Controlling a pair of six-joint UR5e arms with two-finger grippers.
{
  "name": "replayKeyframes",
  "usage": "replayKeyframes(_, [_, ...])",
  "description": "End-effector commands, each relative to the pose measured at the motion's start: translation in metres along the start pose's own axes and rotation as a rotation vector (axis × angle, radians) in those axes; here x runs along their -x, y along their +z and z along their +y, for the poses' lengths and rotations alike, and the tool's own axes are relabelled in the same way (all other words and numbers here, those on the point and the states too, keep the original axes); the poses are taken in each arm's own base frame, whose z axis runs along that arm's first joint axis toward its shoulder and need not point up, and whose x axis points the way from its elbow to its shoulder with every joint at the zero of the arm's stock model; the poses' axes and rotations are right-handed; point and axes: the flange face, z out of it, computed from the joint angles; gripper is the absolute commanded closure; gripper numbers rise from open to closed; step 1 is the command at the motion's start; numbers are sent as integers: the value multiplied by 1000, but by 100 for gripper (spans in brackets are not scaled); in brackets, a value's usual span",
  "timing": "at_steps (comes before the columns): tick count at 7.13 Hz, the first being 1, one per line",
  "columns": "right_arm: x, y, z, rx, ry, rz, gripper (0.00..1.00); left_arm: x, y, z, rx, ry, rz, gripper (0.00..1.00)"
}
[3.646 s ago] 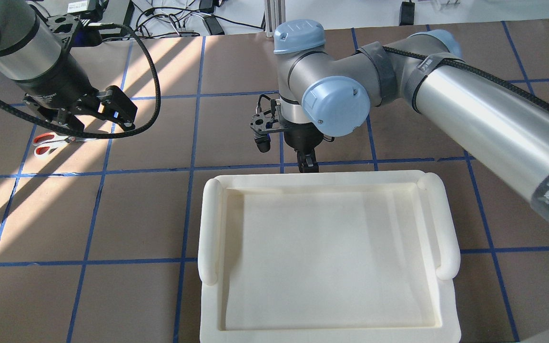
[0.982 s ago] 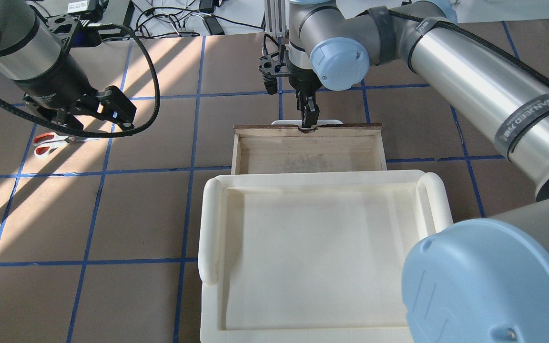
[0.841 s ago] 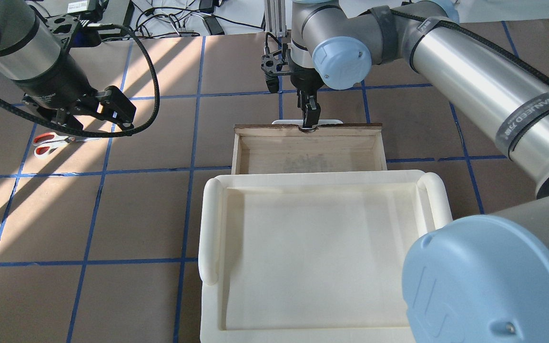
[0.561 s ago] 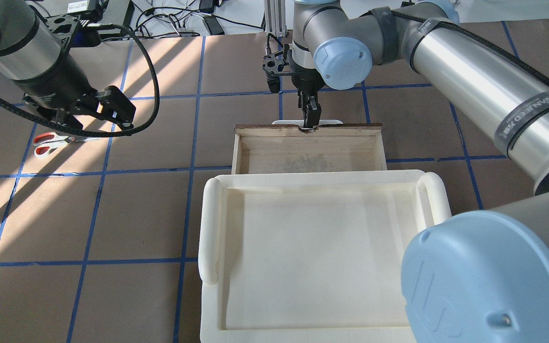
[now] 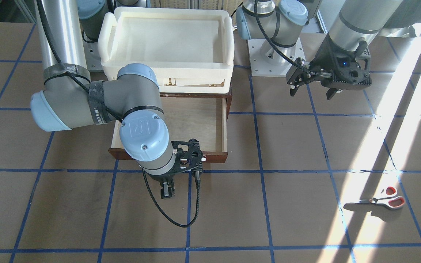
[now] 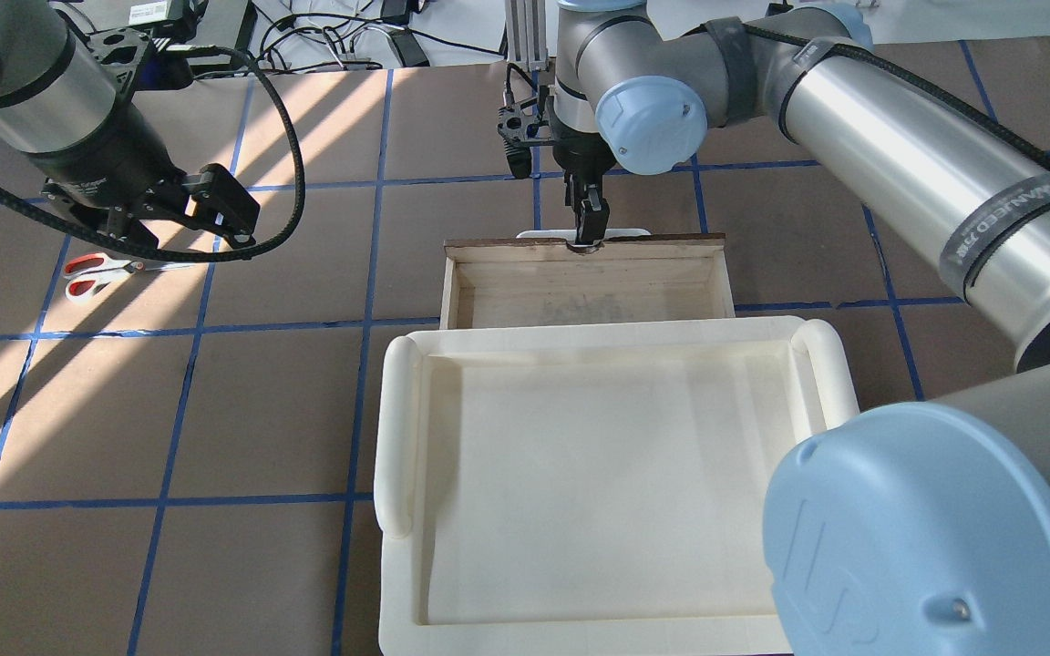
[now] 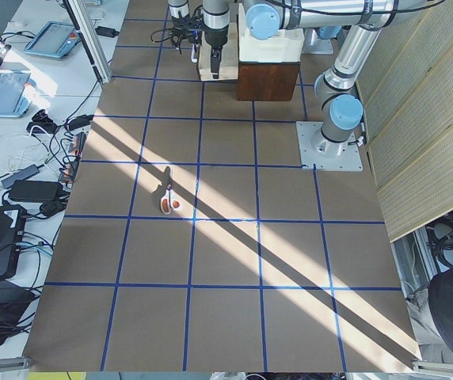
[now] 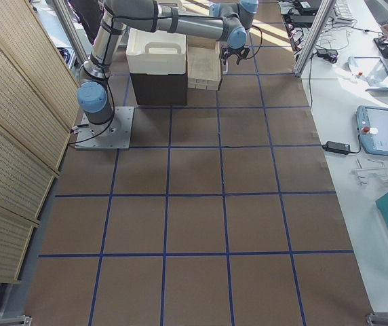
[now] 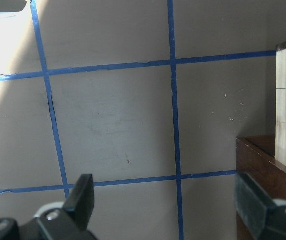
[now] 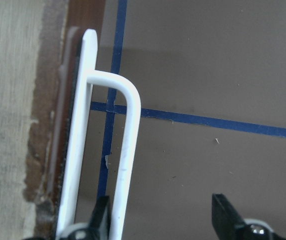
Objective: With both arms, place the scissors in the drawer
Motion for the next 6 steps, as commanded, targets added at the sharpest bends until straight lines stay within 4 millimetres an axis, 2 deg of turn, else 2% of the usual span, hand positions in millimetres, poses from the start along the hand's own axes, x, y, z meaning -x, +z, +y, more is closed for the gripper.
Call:
replayKeyframes(1, [1, 1, -3, -5, -5, -1, 26, 0, 0, 0, 0, 0, 0, 0])
replayKeyframes(3, [6, 3, -15, -2, -5, -4, 12, 0, 1, 0, 1, 0, 1, 0])
replayKeyframes(4, [8, 2, -19, 0, -8, -3, 0, 0, 1, -1, 2, 0, 4, 0])
replayKeyframes(6, [11, -18, -18, 7, -5, 31, 0, 0, 4, -3, 4, 0, 4, 0])
